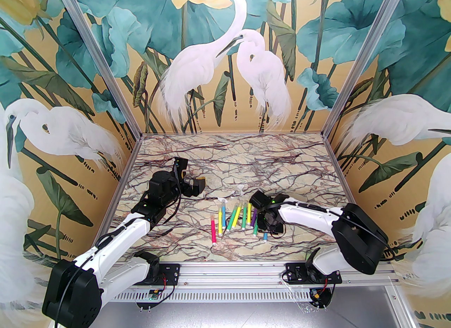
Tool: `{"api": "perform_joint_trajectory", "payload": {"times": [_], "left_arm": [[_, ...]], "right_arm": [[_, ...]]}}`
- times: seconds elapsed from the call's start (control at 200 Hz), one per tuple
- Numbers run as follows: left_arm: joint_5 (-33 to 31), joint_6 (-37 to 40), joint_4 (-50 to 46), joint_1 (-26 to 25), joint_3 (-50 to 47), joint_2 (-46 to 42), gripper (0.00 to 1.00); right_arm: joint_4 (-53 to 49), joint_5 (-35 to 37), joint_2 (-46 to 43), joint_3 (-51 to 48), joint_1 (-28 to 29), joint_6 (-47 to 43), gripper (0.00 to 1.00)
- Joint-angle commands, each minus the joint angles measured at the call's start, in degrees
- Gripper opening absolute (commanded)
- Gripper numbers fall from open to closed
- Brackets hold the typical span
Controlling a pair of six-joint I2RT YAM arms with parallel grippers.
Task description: Open the pen caps
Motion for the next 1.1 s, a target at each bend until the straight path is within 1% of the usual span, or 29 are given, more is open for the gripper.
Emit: {"api": "perform_joint_trajectory", "payload": {"times": [0.0,0.075,0.12,0.365,0.41,0.64,0.795,0.935,1.095], "left_arm": [[0.88,0.44,-1.16,-0.31,1.13,-1.19,0.99],[0.97,0.45,-1.24,-0.32,1.22,-1.12,0.99],[1.03,0.45,-1.24,-0.33,1.22,-1.19,0.99],[1.1,0.37,-1.42,-0.25,1.31,-1.27,0.99],[1.17,0.36,-1.42,-0.27,1.31,-1.27,0.99],[1.21,0.28,-1.67,-0.28,1.48,-1.32,0.99],[1.27,0.11,-1.83,-0.29,1.57,-1.45,1.0],[1.34,-0.09,-1.94,-0.33,1.78,-1.45,1.0],[1.36,-0.41,-2.25,-0.33,2.06,-1.43,0.99]], "right_arm": [[2.26,4.3,3.46,-1.66,0.71,1.58,0.31],[2.33,4.78,3.88,-1.6,1.29,2.05,0.3],[2.23,5.05,4.12,-1.45,1.47,2.14,0.28],[1.48,6.27,4.32,-0.72,2.12,2.21,0.26],[1.63,6.34,4.24,-0.77,2.18,2.25,0.25],[1.48,7.17,4.02,-0.69,2.14,2.18,0.26],[1.03,7.89,3.23,-0.25,2.14,1.05,0.25],[-0.25,9.42,1.52,0.66,1.96,-0.17,0.2],[-0.46,10.25,-0.62,0.68,1.35,-1.25,0.18]]}}
